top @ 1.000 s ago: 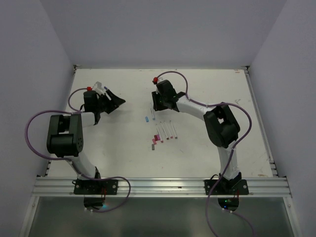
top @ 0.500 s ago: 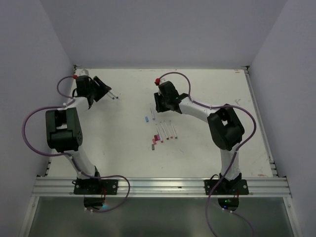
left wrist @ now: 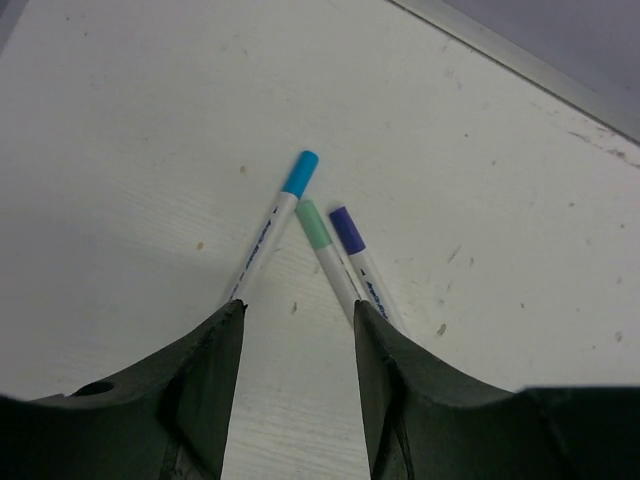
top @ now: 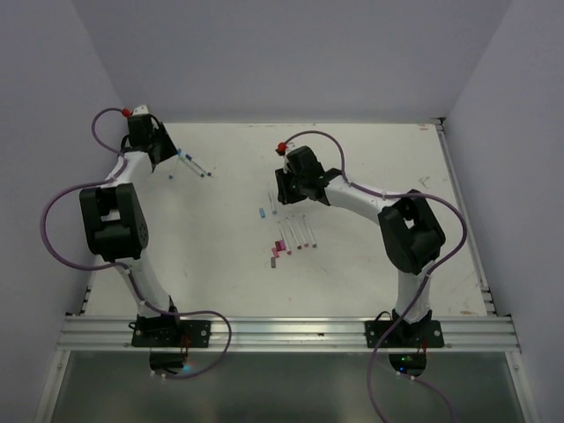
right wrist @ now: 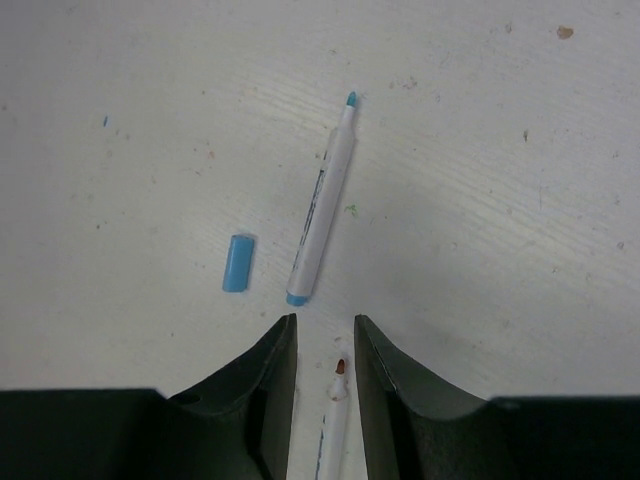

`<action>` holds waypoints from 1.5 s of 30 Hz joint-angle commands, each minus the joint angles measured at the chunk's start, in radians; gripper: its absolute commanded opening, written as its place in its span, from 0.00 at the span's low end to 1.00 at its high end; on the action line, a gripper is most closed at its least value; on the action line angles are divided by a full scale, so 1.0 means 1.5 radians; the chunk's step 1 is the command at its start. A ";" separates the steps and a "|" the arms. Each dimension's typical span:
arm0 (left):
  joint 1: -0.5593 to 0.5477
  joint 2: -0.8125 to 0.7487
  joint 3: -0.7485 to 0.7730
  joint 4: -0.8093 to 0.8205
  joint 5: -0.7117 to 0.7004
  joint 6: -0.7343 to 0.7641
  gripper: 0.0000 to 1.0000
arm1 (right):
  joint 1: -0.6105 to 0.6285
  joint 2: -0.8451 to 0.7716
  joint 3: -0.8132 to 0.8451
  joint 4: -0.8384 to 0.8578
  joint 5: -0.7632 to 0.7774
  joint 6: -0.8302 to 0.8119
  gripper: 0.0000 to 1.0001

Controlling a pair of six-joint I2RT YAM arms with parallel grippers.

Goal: Open the pen caps

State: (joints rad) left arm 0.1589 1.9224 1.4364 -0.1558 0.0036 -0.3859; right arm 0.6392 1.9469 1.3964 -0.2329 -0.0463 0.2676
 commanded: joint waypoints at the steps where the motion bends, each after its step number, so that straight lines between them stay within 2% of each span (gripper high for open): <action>1: 0.008 0.009 0.023 -0.027 -0.053 0.071 0.49 | -0.004 -0.047 -0.002 0.007 -0.045 -0.018 0.33; 9: 0.008 0.044 0.021 -0.017 -0.055 0.095 0.43 | -0.005 -0.066 -0.028 0.037 -0.116 0.001 0.33; 18: -0.008 0.101 0.032 -0.018 -0.084 0.093 0.40 | -0.006 -0.091 -0.041 0.062 -0.134 0.014 0.33; 30: -0.042 0.132 0.076 -0.068 -0.153 0.114 0.39 | -0.006 -0.112 -0.046 0.059 -0.121 0.013 0.33; 39: -0.044 0.156 0.121 -0.129 -0.169 0.103 0.40 | -0.007 -0.135 -0.057 0.066 -0.124 0.013 0.33; 45: -0.036 0.159 0.124 -0.122 -0.193 0.104 0.39 | -0.005 -0.141 -0.063 0.070 -0.127 0.014 0.33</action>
State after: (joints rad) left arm 0.0959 2.1517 1.5818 -0.3271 -0.2379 -0.2424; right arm 0.6338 1.7912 1.3102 -0.1604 -0.2253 0.2794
